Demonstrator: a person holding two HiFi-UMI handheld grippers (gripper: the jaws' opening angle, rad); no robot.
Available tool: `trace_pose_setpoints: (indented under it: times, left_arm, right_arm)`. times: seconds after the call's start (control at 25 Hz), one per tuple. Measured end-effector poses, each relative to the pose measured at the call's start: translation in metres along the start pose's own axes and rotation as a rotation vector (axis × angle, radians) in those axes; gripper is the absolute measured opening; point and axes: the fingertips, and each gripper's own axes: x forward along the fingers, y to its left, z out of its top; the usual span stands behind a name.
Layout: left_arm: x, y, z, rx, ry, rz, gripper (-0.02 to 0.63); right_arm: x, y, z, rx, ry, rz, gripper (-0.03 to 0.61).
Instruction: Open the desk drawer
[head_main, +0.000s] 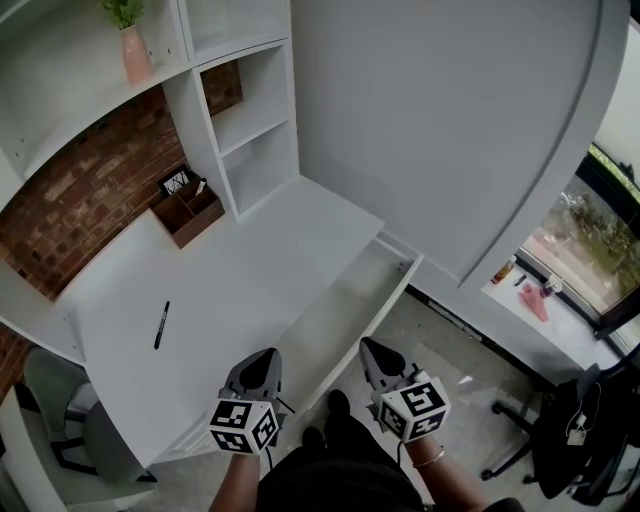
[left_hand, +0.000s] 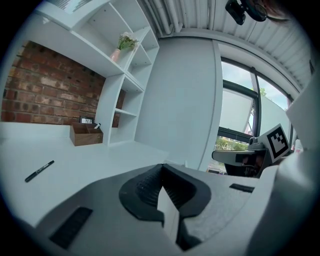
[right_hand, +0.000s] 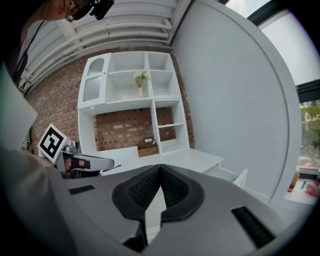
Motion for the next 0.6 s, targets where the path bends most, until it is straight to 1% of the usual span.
trace_pose_setpoints:
  times: [0.28, 0.6]
  left_arm:
    - [-0.012, 0.001, 0.003, 0.015, -0.011, -0.016, 0.008]
    - [-0.019, -0.001, 0.005, 0.011, -0.016, -0.041, 0.008]
  right_arm:
    - [-0.004, 0.013, -0.002, 0.007, -0.005, -0.012, 0.005]
    - [-0.008, 0.021, -0.004, 0.013, -0.011, -0.033, 0.005]
